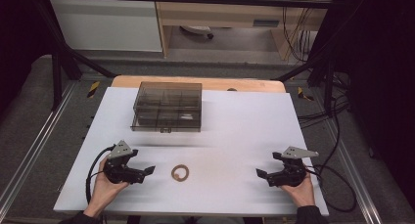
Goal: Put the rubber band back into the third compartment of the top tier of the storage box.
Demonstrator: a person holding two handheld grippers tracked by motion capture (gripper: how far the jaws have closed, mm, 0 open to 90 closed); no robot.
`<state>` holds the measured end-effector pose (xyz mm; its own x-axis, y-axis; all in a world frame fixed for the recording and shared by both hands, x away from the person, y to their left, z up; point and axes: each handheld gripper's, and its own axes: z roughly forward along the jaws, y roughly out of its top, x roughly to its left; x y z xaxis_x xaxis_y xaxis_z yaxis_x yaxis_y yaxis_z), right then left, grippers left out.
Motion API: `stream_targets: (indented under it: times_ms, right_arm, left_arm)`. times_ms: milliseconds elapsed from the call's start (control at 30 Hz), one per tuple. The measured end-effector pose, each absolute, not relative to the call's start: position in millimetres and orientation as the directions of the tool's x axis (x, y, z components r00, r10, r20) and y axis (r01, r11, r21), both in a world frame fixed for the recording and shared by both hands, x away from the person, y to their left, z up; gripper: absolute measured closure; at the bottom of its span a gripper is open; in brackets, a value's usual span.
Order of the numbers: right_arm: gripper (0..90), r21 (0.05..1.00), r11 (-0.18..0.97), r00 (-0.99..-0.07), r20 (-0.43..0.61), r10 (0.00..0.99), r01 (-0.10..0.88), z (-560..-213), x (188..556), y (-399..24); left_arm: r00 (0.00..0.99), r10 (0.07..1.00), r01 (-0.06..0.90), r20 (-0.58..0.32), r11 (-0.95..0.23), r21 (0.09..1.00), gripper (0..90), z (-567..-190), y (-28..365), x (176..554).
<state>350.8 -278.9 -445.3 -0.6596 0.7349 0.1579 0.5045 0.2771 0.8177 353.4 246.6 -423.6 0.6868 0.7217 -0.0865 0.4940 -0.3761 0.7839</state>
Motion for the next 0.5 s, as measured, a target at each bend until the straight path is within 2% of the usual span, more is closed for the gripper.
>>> stream_targets:
  times_ms: [500]
  right_arm:
    - [0.7, 0.815, 0.287, -0.666, 0.153, 0.73, 0.503, -445.9, 351.2, -278.4]
  left_arm:
    - [0.705, 0.703, 0.49, -0.094, -0.386, 0.782, 6.4, -409.8, 216.2, 364.7]
